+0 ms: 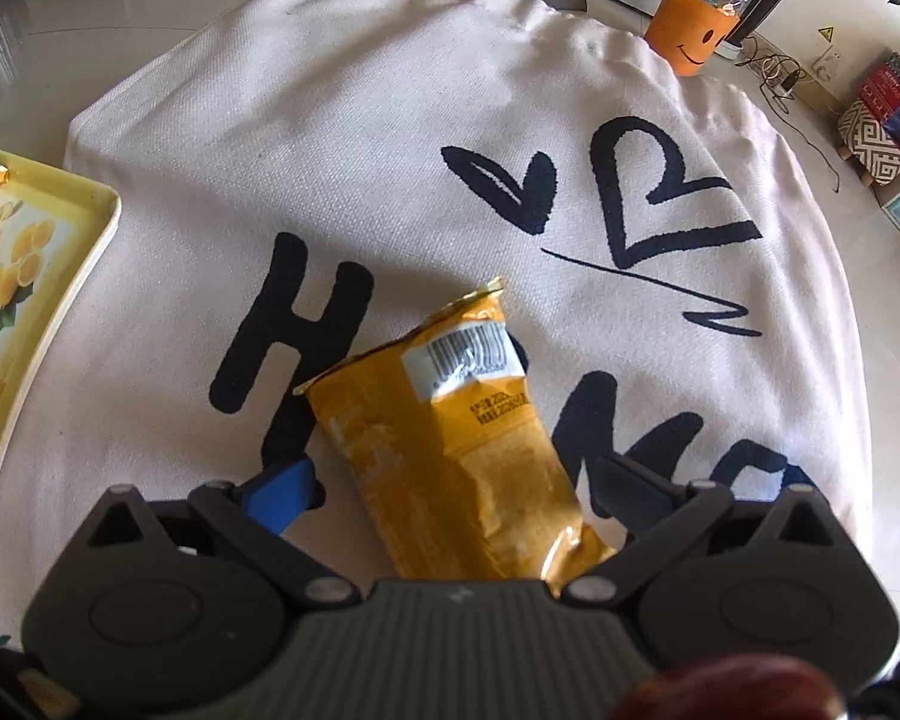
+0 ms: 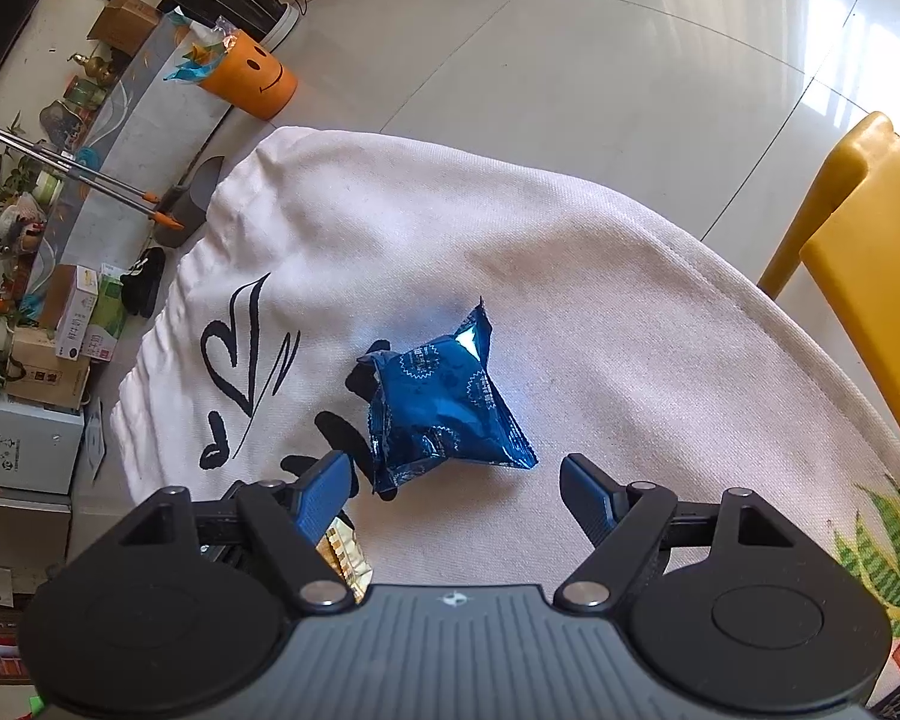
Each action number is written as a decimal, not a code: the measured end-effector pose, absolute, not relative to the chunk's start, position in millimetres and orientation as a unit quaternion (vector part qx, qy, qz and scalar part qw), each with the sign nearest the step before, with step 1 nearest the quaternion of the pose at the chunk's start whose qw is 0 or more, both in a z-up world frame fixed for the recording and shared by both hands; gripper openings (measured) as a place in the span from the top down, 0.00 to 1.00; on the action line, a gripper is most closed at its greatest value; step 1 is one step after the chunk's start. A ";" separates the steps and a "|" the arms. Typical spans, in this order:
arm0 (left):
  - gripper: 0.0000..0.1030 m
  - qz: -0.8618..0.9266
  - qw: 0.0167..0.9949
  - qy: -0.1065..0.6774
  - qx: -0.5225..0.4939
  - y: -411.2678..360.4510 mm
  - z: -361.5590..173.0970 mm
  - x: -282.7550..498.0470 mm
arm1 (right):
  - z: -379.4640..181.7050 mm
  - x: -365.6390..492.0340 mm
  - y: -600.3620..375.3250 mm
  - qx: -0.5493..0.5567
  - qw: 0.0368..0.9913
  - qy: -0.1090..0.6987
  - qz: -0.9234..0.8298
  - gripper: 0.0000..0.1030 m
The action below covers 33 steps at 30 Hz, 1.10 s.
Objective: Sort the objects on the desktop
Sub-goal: 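Close left tool on the yellow chip bag, then close right tool on a blue foil packet while left tool holds chip bag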
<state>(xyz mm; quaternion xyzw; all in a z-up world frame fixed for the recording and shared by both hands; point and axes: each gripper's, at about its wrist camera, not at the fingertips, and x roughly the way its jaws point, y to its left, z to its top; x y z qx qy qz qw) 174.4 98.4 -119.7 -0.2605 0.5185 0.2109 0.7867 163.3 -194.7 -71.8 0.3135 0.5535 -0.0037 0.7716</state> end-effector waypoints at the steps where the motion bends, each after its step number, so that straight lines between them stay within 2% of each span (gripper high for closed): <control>1: 0.01 0.213 0.786 0.522 -0.252 97.1 -122.9 174.6 | -72.2 163.6 -195.0 0.314 0.771 0.554 -0.004 0.25; 7: 0.01 0.216 0.801 0.511 -0.224 91.4 -124.3 159.4 | -74.0 164.8 -198.3 0.321 0.768 0.554 -0.010 0.25; 11: 0.08 0.213 0.811 0.503 -0.210 90.8 -121.7 146.0 | -75.1 165.5 -199.3 0.323 0.767 0.554 -0.011 0.25; 22: 0.19 0.198 0.818 0.512 -0.170 96.3 -117.3 105.4 | -79.2 167.9 -200.4 0.328 0.761 0.560 -0.010 0.25; 27: 0.16 0.178 0.817 0.531 -0.138 100.3 -117.2 90.3 | -82.8 171.0 -200.1 0.327 0.757 0.565 -0.011 0.25; 29: 0.06 0.171 0.809 0.546 -0.134 104.1 -118.7 89.6 | -86.2 174.0 -199.2 0.324 0.756 0.569 -0.012 0.25; 33: 0.04 0.162 0.810 0.545 -0.142 114.2 -117.8 88.3 | -93.5 180.4 -197.5 0.312 0.758 0.572 -0.019 0.23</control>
